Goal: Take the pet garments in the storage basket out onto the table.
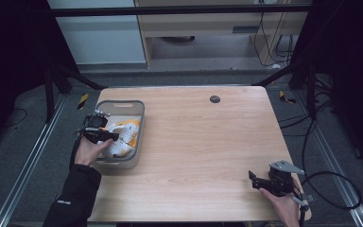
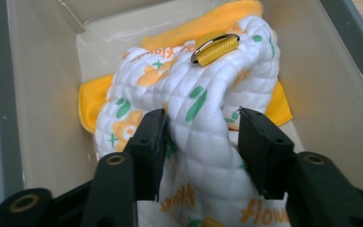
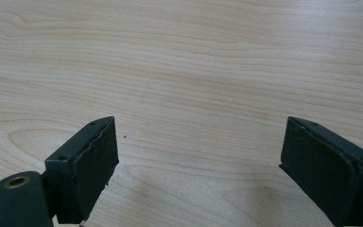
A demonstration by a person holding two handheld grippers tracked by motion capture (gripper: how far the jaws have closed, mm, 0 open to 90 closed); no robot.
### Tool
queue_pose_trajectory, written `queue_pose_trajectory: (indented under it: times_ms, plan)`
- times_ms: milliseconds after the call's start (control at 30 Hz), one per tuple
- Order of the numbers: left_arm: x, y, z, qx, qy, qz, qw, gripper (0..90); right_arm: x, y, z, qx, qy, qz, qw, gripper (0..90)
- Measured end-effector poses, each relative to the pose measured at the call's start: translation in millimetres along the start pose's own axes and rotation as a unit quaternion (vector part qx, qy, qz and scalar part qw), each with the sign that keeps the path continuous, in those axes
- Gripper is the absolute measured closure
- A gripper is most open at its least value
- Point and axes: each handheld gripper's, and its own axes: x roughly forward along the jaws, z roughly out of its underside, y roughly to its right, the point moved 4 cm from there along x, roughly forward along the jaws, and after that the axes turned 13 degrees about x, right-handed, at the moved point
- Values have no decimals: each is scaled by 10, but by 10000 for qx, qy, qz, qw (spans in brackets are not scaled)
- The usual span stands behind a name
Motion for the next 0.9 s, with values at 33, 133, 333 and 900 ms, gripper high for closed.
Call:
queue_pose_trajectory:
  times_ms: [33, 133, 333, 900]
  plan:
    - [1, 3, 3, -34, -29, 60, 10000, 549, 0, 0, 0, 0, 0, 0, 10000, 119]
    - [2, -14, 21, -99, -116, 130, 9998, 650, 3, 0, 2, -4, -11, 0, 10000, 119]
    - [-22, -50, 50, -141, -127, 125, 9997, 741, 11, -1, 6, -25, -30, 6, 10000, 119]
    - [-421, -83, -42, -69, 326, 148, 9993, 779, 11, -11, 8, -23, -55, -8, 10000, 119]
